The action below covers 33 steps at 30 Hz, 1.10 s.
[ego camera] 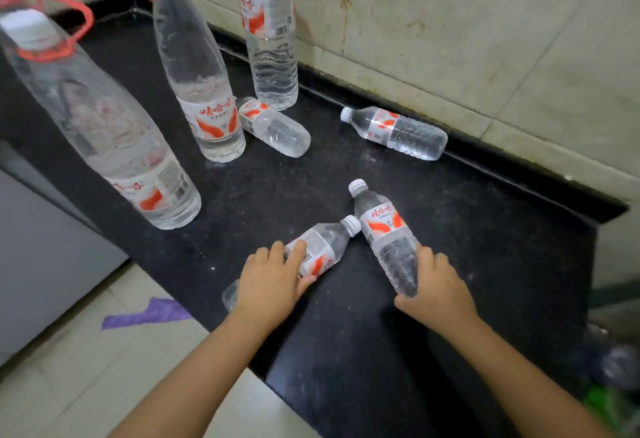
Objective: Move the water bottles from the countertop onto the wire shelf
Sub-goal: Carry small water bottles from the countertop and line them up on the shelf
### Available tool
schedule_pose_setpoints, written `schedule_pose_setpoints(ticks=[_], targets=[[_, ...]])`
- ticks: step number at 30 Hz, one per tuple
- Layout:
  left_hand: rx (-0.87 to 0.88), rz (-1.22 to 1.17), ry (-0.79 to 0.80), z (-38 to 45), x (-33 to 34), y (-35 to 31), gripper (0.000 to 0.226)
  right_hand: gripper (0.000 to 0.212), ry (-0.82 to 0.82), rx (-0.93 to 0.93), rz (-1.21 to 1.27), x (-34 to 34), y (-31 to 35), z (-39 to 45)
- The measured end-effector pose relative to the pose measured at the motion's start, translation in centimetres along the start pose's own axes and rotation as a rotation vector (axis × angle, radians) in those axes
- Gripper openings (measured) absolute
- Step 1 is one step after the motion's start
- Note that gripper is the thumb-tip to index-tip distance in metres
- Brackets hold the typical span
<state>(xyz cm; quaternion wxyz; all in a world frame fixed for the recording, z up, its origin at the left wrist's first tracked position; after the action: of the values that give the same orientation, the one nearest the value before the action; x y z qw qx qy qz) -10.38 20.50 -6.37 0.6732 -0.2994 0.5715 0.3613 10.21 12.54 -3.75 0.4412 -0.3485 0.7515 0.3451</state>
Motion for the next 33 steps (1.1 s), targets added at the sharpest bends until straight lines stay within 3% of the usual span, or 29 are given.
schedule_pose_setpoints(ticks=[4, 8, 18, 24, 33], targets=[[-0.105, 0.018, 0.088, -2.2, -1.0, -2.5, 0.073, 0.063, -0.051, 0.039, -0.083, 0.3, -1.6, -3.3], [-0.303, -0.031, 0.346, -2.1, -1.3, -3.0, 0.081, 0.085, -0.099, 0.053, -0.04, 0.0, 0.0, -0.2], [-0.437, -0.056, 0.354, -2.1, -2.4, -4.5, 0.076, 0.071, -0.187, 0.12, 0.129, -0.1, -0.1, -0.1], [-0.457, -0.148, 0.151, -1.3, -7.0, -7.8, 0.076, 0.066, -0.371, 0.072, 0.238, -3.3, -3.1, -4.1], [-0.324, -0.386, -0.426, 0.9, -22.3, -18.8, 0.076, 0.067, -0.831, -0.083, 0.521, -18.6, -8.6, -13.5]])
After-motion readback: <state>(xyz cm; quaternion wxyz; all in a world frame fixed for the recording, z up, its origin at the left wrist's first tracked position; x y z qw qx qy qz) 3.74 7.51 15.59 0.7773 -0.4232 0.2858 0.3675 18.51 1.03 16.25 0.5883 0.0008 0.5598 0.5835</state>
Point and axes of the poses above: each hand's wrist, its own z-axis towards the middle knuckle, its own x-axis out of the palm, y = z × x, the point moved 4 cm from there along z, towards the middle knuckle
